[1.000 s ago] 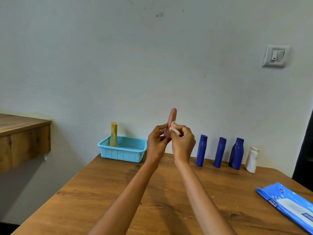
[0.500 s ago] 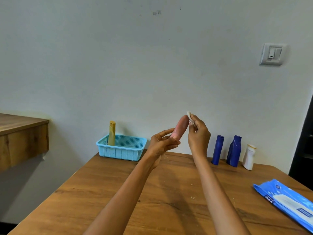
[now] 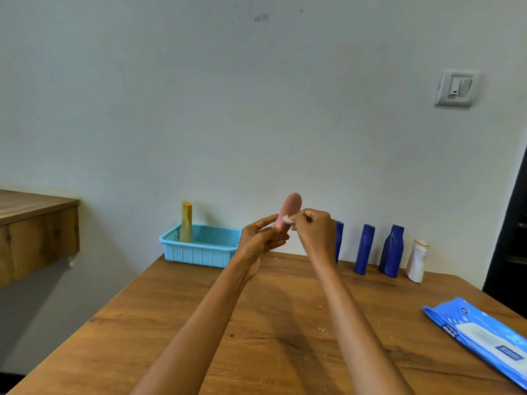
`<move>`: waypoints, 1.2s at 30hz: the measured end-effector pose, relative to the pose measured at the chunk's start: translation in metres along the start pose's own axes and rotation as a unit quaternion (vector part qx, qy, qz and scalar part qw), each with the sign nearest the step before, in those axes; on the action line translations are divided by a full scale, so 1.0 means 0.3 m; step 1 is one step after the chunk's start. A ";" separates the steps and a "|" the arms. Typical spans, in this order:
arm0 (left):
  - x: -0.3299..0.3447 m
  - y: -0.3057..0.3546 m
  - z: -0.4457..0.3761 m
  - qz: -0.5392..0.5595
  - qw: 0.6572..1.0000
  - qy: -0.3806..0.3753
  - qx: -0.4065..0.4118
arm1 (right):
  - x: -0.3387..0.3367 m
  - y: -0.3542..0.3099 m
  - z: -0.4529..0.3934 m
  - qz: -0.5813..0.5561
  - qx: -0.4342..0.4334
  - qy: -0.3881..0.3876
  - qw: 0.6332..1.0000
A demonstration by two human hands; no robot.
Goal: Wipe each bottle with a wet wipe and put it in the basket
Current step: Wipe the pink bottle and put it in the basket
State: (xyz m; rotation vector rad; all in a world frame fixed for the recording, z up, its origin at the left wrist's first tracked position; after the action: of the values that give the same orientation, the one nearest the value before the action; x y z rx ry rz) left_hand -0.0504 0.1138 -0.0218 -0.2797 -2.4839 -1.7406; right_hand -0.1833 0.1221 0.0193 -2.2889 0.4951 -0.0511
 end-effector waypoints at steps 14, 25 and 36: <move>0.021 0.002 0.002 -0.070 0.997 0.032 0.013 | 0.036 -0.072 0.008 0.137 -0.095 -0.047 0.985; -0.008 -0.019 -0.003 -0.041 0.999 0.031 -0.017 | -0.040 -0.034 -0.004 0.044 -0.037 0.026 0.998; 0.006 0.011 0.001 -0.196 0.978 0.037 0.055 | 0.021 -0.046 0.006 0.193 -0.114 -0.069 0.972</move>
State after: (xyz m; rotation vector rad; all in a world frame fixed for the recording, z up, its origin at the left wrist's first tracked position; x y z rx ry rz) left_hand -0.0514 0.1155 -0.0184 0.3002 -2.7047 -1.6869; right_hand -0.1724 0.1295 0.0270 -2.3519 0.9030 0.3715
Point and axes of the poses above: each hand's wrist, its own z-axis away from the middle knuckle, its own x-axis out of the palm, y = z × x, the point moved 5 cm from there along -z, towards the middle knuckle, and after that the axes turned 12 degrees about -z, right-handed, at the moved point
